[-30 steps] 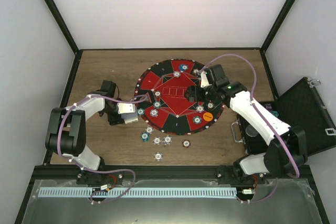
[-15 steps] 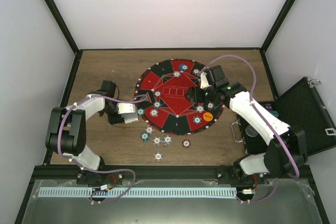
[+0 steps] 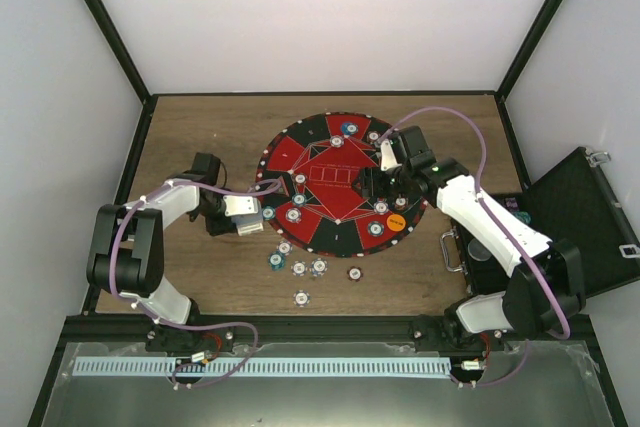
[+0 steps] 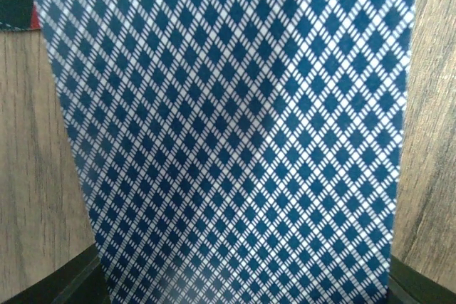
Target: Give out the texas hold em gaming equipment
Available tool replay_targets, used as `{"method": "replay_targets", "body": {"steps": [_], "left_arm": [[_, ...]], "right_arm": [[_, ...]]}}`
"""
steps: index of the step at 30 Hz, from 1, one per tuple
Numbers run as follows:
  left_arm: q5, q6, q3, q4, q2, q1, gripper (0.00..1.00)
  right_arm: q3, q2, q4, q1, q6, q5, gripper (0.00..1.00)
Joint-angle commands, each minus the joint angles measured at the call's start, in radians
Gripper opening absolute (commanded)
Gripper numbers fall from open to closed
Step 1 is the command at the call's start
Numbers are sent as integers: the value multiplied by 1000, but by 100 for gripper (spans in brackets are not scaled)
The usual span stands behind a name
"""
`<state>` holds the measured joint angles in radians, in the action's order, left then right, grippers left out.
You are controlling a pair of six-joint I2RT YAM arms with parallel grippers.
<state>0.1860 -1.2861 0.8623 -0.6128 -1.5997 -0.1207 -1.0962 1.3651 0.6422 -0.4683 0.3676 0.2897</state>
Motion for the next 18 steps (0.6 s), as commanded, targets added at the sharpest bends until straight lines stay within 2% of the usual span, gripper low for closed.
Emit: {"method": "replay_targets", "body": {"steps": [1, 9, 13, 18], "left_arm": [[15, -11, -20, 10, -9, 2, 40], [13, -22, -18, -21, 32, 3, 5], [20, -31, -15, -55, 70, 4, 4], [59, -38, 9, -113, 141, 4, 4]], "right_arm": [[-8, -6, -10, -11, 4, 24, 66], [-10, -2, -36, -10, 17, 67, 66], [-7, 8, -81, -11, 43, 134, 66], [6, 27, -153, -17, 105, 223, 72]]}}
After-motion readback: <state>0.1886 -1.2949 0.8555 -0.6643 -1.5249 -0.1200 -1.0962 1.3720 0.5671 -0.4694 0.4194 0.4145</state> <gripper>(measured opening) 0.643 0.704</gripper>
